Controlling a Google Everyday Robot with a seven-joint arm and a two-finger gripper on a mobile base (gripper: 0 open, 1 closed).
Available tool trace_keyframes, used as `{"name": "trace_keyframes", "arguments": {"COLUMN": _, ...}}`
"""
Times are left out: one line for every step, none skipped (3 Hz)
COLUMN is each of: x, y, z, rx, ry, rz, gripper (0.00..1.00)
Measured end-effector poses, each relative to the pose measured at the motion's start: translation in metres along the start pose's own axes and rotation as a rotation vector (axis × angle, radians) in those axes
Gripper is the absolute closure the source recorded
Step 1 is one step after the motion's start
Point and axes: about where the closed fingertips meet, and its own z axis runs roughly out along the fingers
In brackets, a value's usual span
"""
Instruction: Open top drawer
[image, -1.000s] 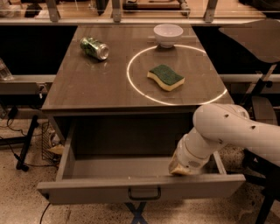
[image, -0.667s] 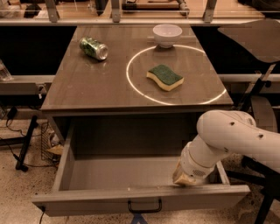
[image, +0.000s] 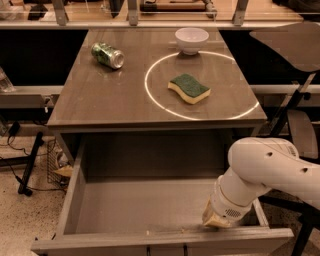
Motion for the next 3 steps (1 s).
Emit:
{"name": "trace_keyframes", "arguments": {"x": -0.002, "y": -0.004, "z": -0.010, "rx": 0.034, "ry": -0.013, "rz": -0.001, "gripper": 1.00}}
{"name": "trace_keyframes", "arguments": {"x": -0.007, "y": -0.018, "z": -0.027, "rx": 0.085, "ry": -0.036, "rz": -0.009, "gripper": 1.00}}
{"name": "trace_keyframes", "arguments": {"x": -0.008, "y": -0.045, "z": -0.079, "rx": 0.209, "ry": -0.096, "rz": -0.015, "gripper": 1.00}}
